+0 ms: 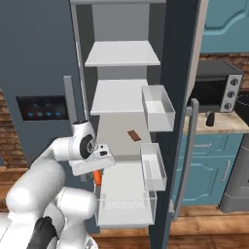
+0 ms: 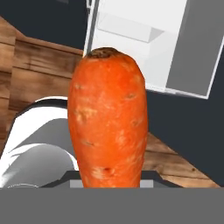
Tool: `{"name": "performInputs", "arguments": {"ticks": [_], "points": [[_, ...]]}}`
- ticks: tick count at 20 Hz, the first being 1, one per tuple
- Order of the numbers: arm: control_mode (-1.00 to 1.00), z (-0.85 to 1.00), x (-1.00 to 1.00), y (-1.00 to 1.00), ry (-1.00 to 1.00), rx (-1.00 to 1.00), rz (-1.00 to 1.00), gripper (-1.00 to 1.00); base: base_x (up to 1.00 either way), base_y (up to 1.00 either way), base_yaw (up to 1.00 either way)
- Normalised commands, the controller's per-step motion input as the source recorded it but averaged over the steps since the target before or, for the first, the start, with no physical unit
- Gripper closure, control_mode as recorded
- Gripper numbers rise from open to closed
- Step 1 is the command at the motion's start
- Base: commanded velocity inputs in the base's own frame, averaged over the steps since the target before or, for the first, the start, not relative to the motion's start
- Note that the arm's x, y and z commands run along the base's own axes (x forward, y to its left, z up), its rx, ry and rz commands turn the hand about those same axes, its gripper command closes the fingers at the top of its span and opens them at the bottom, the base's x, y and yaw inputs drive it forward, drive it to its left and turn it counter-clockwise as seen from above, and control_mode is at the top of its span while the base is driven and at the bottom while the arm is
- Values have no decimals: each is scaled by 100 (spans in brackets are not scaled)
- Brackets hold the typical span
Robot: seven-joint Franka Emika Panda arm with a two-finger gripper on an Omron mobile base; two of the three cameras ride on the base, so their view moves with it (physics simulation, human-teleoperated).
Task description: Place the carrot and mushroom inside the fridge drawer. Close the drawer after placing the vegetables.
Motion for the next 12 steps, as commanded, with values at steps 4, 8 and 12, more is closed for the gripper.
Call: {"name": "performInputs", "arguments": {"ticks": [4,8,12], "points": [[-100,-41,31,-14,8,0,0,100,0,0,0],[-100,-18,18,-27,0,3,0,100,0,0,0],[-100,-44,14,-25,0,1,0,100,0,0,0]]}}
